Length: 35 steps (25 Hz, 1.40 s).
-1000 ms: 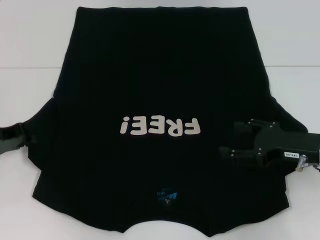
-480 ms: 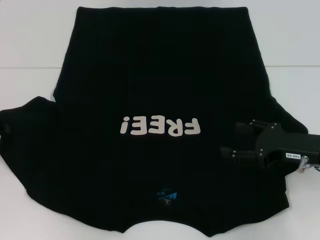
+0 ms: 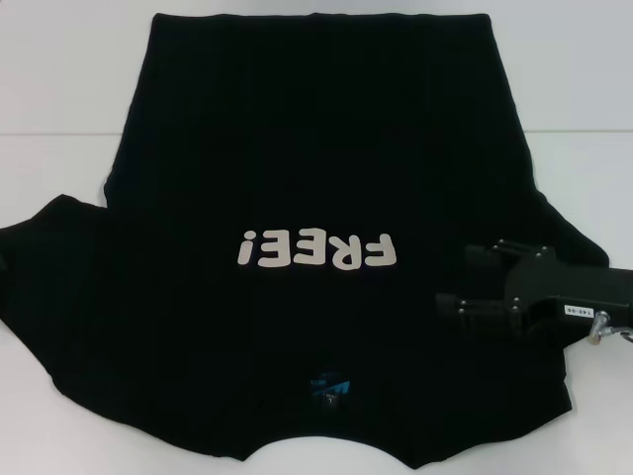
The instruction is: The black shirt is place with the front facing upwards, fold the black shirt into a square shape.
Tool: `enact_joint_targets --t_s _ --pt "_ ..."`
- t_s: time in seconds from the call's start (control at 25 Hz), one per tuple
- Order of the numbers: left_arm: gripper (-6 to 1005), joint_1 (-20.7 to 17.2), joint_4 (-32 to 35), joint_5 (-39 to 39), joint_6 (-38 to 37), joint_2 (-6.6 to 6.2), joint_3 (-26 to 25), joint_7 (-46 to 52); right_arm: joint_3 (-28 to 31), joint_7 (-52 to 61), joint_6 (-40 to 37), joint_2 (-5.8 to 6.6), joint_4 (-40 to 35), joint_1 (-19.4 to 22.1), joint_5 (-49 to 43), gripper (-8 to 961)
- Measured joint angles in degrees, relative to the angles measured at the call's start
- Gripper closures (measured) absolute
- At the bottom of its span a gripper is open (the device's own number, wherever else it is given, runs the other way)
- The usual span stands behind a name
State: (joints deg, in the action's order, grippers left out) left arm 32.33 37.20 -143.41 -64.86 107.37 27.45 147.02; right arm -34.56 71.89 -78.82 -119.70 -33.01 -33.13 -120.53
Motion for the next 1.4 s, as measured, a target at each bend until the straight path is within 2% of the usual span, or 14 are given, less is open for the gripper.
enact_joint_targets --t_s 0.28,0.4,0.48,0.64,0.8,1.16,1.32,1.4 --pt "977 0.24 0.26 1.42 -1.27 0.31 -0.12 -1.22 -0.12 -0.01 0.24 0.00 0.14 -0.01 -0.06 24" --pt "976 1.13 1.52 2.70 -2.90 1.24 0.19 -3.02 -0.14 -0.07 0.29 0.00 0.25 -0.01 -0.06 24" --pt "976 1.72 4.13 2.91 -4.23 2.82 0.29 -5.18 -0.20 -0.34 0.47 -0.04 0.41 -0.01 -0.06 24" --pt "974 2.38 11.39 2.94 -6.42 7.35 1.03 -8.38 -0.25 -0.46 0.80 -0.07 0.89 -0.04 -0.06 24" --pt "972 2.69 15.37 2.97 -7.95 10.15 3.05 -9.09 -0.24 -0.53 1.04 -0.08 1.19 -0.16 -0.05 24" --pt "968 3.86 14.88 3.71 -10.53 12.76 4.32 -11.08 -0.24 -0.60 1.13 -0.11 2.49 -0.37 -0.11 25" --pt "967 3.95 13.66 5.74 -11.80 12.78 4.42 -11.30 -0.24 -0.62 1.14 -0.08 2.51 -0.30 -0.15 25" --pt "948 4.28 11.10 7.60 -13.68 11.75 4.00 -11.04 -0.24 -0.62 1.14 -0.08 2.51 -0.24 -0.15 25"
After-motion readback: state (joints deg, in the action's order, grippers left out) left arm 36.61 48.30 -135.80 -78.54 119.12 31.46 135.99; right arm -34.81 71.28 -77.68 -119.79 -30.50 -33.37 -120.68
